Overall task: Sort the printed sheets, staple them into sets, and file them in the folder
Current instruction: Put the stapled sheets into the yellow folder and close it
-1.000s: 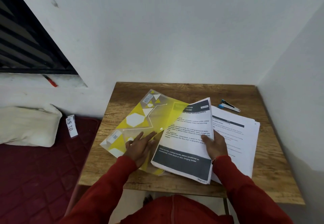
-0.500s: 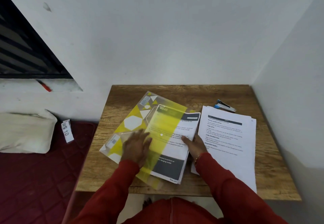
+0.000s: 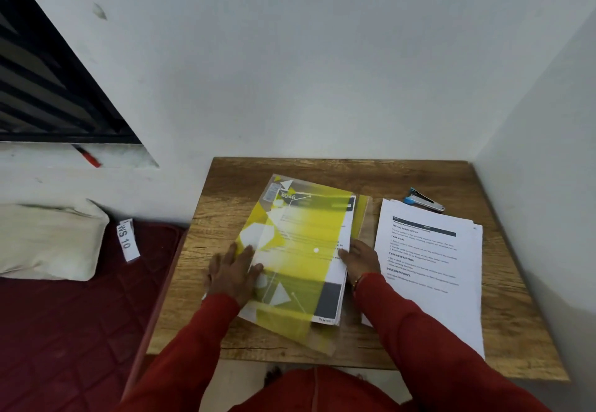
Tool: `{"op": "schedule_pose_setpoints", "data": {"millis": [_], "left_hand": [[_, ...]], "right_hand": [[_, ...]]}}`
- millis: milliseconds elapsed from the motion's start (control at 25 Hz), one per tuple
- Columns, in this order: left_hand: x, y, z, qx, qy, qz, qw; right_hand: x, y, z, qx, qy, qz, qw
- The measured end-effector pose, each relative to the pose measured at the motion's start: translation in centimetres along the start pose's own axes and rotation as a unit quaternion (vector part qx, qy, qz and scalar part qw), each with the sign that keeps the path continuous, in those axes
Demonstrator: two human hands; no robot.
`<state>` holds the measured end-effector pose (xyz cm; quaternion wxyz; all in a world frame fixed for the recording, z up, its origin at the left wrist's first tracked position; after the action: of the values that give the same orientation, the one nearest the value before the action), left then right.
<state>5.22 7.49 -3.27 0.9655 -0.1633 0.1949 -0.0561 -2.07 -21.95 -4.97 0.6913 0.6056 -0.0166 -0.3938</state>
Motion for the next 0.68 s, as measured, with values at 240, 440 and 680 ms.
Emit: {"op": "schedule_pose_setpoints", "data": {"millis": [240,440,680], "left_hand": [[0.2,0.8,1.5,-0.019,-0.033,-0.034,0.999],[-0.4,0.7,1.8,0.006,-0.023,-0.048,0.999],[-0.5,-0.9,1.3,0.035,-0.050,-0.043,0.997]], "right_hand": [[-0.8,0.4,-5.1,0.173,0.077,-0.079,0.979],[-0.8,2.6,-4.8,0.113,0.140,-0.045,0.983],[-1.0,4.4,7.4,-0.082,-0.157,0.103,0.979]]}}
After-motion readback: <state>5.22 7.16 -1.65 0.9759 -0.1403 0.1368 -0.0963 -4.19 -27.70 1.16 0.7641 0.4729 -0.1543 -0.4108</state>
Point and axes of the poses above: each hand's wrist, its own x-axis towards the middle knuckle, its own z-axis out of the back of the hand, y = z × x, the point moved 7 cm from there along x, towards the middle knuckle, and after that the axes turned 1 degree about x, right-handed, at the moved point
